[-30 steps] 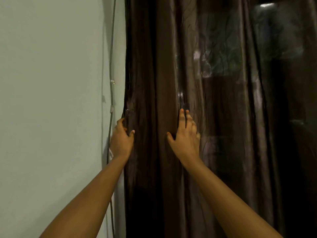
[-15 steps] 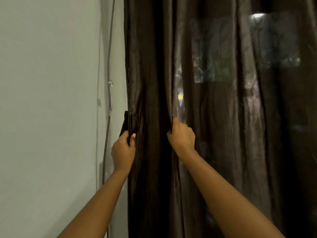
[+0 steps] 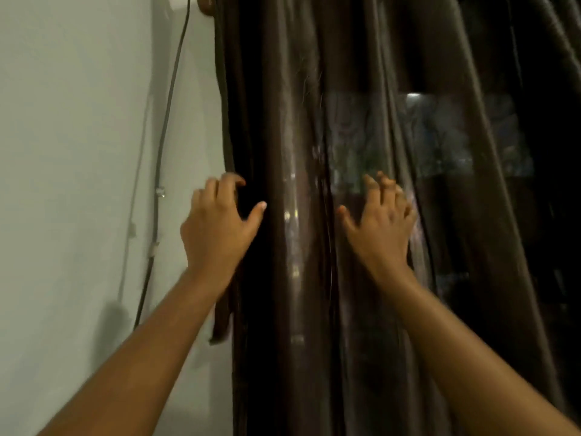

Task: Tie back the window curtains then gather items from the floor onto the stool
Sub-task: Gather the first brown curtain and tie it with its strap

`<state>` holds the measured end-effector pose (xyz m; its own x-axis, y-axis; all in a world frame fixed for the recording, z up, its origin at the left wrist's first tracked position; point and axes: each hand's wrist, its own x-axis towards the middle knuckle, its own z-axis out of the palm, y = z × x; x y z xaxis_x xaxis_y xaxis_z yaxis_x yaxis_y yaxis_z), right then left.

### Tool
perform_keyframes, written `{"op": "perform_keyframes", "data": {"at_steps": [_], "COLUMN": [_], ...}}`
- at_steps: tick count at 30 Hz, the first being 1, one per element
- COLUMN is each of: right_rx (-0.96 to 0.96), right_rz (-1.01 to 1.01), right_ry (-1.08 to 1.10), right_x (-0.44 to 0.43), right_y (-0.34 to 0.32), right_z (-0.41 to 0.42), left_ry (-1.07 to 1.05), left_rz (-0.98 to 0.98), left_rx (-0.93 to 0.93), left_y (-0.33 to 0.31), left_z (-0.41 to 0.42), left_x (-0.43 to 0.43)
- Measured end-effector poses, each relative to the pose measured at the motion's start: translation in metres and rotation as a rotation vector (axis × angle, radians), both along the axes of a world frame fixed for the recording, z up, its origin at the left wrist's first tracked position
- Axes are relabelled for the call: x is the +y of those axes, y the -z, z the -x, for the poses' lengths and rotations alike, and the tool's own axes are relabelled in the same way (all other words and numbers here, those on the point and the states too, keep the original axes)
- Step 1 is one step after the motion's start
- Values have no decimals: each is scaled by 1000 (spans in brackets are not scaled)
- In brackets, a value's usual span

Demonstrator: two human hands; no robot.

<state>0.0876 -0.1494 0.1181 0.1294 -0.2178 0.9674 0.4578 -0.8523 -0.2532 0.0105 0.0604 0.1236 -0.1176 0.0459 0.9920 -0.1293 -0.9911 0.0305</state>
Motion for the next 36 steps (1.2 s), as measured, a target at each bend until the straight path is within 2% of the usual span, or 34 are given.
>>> {"op": "perform_keyframes", "data": {"at_steps": [2, 5, 7, 10, 16, 19, 22, 25, 28, 30, 32, 34, 36], "right_rx": [80, 185, 224, 231, 188, 202, 179, 236, 338, 366, 411, 402, 308], "right_rz": [-36, -72, -92, -122, -250, -291, -290, -264, -284, -308, -272, -186, -75], "right_ry": [74, 103, 120, 99, 121, 111, 131, 66, -162, -360, -498, -505, -364], "right_x": [-29, -67, -85, -109, -183, -218, -252, -286, -310, -318, -320, -316, -305], "right_y": [-40, -83, -100, -118, -151, -171, -192, -212, -225, -228, -228, -226, -224], "right_z": [-13, -30, -37, -44, -65, -74, -82, -97, -120, -131, -138, -141, -142], "left_ry": [-10, 361, 383, 291, 455, 402, 407, 488, 621, 682, 615, 505, 436], "left_rz": [133, 358, 413, 331, 288, 158, -8, 1, 96, 95, 58, 32, 25], "left_rx": [135, 410, 408, 257, 123, 173, 318, 409, 305, 304, 305, 285, 264], "left_y": [-59, -123, -141, -147, -167, -177, -175, -171, -163, -157, -157, -160, -160], "left_z": [-15, -36, -46, -56, -85, -93, -109, -135, -153, -161, -171, -178, -180], "left_x": [1, 8, 5, -21, -121, -187, -262, -314, -338, -344, -339, -325, -308]}}
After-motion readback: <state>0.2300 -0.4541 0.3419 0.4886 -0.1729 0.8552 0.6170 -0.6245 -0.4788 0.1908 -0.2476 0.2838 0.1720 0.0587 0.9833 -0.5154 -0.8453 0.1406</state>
